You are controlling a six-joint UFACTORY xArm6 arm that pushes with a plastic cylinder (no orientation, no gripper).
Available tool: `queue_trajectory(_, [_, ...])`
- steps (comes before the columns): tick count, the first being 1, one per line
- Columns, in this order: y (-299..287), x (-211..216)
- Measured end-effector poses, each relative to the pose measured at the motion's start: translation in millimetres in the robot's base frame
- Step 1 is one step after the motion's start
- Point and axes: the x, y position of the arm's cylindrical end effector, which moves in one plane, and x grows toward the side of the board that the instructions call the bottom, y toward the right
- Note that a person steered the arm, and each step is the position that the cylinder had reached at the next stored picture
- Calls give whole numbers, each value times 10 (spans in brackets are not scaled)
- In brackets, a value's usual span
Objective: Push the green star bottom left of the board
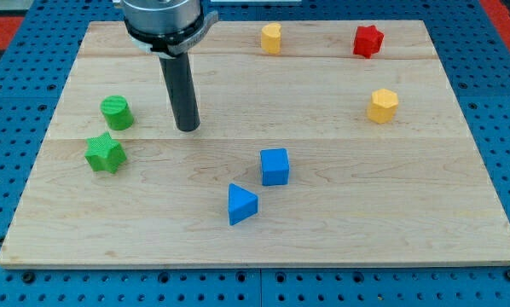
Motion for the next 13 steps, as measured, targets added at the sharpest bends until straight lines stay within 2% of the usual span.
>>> queue_trajectory(2, [-48, -295])
queue_trajectory(3, [-340, -306])
queue_trajectory(5, [-787, -5])
queue_trajectory(8, [-1137, 442])
queue_trajectory(9, [-1175, 739])
queue_trajectory(10, [-1131, 860])
queue_trajectory(13, [-740, 857])
